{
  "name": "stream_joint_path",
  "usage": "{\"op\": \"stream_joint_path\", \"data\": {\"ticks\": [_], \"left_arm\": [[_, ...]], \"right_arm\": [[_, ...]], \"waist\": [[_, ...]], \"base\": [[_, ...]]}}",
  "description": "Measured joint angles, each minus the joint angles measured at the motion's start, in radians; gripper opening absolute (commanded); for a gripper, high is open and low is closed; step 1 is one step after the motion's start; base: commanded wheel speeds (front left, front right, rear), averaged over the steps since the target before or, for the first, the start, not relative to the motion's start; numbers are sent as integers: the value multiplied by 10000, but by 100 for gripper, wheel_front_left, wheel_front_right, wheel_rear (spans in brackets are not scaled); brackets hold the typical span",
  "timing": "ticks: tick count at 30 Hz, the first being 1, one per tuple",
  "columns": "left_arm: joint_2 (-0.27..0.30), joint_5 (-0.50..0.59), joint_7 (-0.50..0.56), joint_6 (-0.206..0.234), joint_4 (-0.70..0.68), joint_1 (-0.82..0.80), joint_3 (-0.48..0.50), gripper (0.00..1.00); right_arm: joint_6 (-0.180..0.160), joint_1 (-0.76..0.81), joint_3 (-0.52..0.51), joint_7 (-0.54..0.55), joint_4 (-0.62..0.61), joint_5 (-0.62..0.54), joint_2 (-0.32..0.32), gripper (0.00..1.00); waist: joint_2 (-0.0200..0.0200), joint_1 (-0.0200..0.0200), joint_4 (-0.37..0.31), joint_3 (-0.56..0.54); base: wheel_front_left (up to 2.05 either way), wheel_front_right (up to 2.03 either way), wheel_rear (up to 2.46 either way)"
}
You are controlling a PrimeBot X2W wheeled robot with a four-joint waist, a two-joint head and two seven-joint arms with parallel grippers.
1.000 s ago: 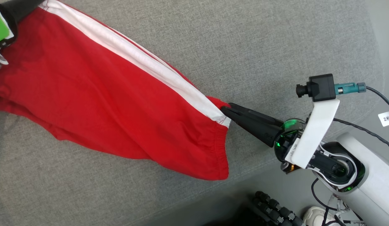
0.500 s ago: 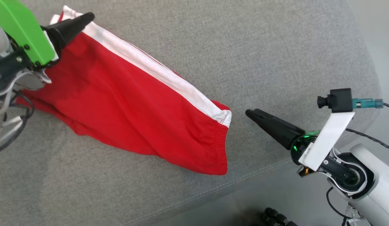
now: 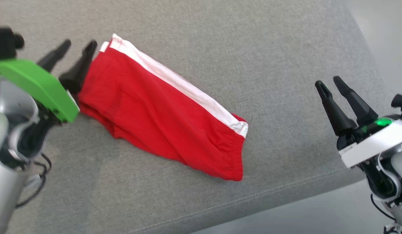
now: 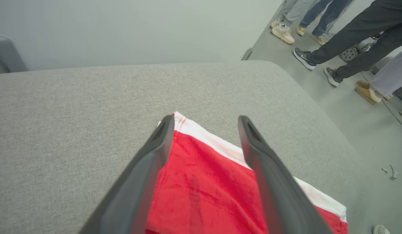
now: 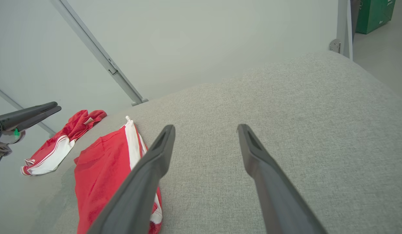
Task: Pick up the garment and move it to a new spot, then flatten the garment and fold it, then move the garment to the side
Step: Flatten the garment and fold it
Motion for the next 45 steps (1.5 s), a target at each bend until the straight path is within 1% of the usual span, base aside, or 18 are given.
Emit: {"op": "stream_joint_path", "data": {"ticks": [3,6,7,8,11,13,14,17,22,23,26,29,32,35,40,45], "left_arm": [[-107,589,-951,121,-84,887,-13,100],[-437,602,-1889,267,-111,1772,86,100],[-437,602,-1889,267,-111,1772,86,100],[-556,648,-2123,309,-128,2072,52,100],[-711,1179,-2884,380,-159,2931,-58,100],[-786,1214,-3300,439,-138,3460,-48,100],[-884,1218,-3568,472,-111,3740,-19,100],[-970,1668,-4234,527,61,4538,-19,100],[-1012,1877,-5175,646,339,5801,69,100],[-1081,2115,-5375,648,405,6248,77,100],[-1279,2290,-5371,650,424,6758,111,100],[-1450,2406,-5369,669,328,7124,245,100],[-1530,2773,-5369,686,169,7306,280,100],[-1645,2978,-5369,686,48,7481,355,100],[-1841,3262,-5369,686,-201,7610,412,100],[-1898,3655,-5369,686,-569,7608,577,100]], "right_arm": [[-383,372,132,-458,123,-780,-42,100],[-755,761,180,-443,224,-1235,17,100],[-755,761,180,-443,224,-1235,17,100],[-888,900,198,-414,251,-1415,33,100],[-1231,1358,253,-364,265,-1816,178,100],[-1352,1611,305,-359,288,-2121,336,100],[-1356,1718,330,-359,320,-2251,418,100],[-1446,2090,326,-357,458,-2468,706,100],[-1452,2734,150,-355,623,-2677,1507,100],[-1455,3078,88,-353,769,-2663,1799,100],[-1455,3565,-36,-328,1032,-2474,2288,100],[-1509,4055,-397,-328,1248,-1854,2917,100],[-1511,4324,-552,-328,1601,-1394,3375,100],[-1327,4373,-725,-326,1965,-949,3795,100],[-874,4373,-1139,-328,2560,-199,4337,100],[-451,4326,-1243,-328,3310,119,4550,100]], "waist": [[0,0,274,-381],[0,0,582,-758],[0,0,582,-758],[0,0,690,-881],[0,0,1057,-1225],[0,0,1304,-1443],[0,0,1430,-1555],[0,0,1774,-1886],[0,0,2236,-2455],[0,0,2387,-2669],[0,-1,2585,-2969],[0,-1,2786,-3200],[0,0,2997,-3313],[0,-1,3156,-3354],[0,-1,3318,-3272],[0,0,3491,-3070]], "base": [[0,0,0],[0,0,0],[0,0,0],[0,0,0],[0,0,0],[0,0,0],[0,0,0],[0,0,0],[0,0,0],[0,0,0],[0,0,0],[0,0,0],[0,0,0],[0,0,0],[0,0,0],[0,0,0]]}}
